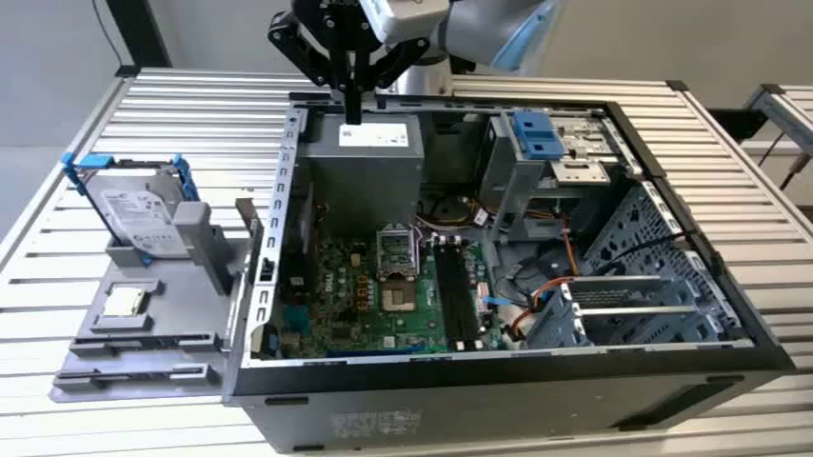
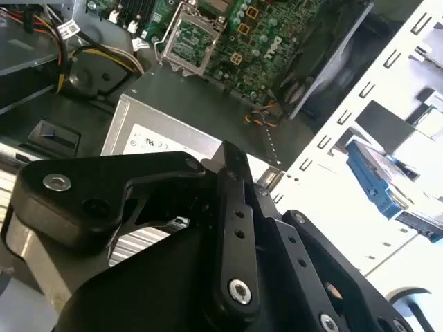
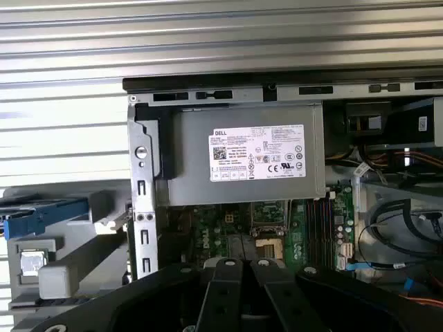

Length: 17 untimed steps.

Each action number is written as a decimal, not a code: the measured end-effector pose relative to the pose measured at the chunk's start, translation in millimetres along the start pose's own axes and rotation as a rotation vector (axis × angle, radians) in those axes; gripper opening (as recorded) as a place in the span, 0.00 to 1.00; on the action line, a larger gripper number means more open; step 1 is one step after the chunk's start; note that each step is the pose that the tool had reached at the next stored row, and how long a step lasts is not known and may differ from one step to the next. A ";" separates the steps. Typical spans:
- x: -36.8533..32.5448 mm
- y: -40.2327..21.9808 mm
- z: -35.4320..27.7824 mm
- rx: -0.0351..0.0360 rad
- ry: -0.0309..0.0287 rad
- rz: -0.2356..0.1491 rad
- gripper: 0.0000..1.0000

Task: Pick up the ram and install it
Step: 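Reach for the ram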

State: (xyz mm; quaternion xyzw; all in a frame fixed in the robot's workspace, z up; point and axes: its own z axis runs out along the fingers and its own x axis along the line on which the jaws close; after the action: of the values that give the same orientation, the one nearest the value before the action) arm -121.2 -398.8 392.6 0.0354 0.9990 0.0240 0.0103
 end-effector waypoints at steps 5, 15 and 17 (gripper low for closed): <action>0.0 0.0 0.0 0.0000 0.0000 0.000 0.00; 2.5 -0.2 -0.1 0.0001 0.0000 0.000 0.00; 5.3 -0.4 -0.2 0.0001 0.0000 0.000 0.00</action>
State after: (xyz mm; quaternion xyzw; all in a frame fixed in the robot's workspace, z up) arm -126.5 -398.8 392.7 0.0353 0.9990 0.0240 0.0103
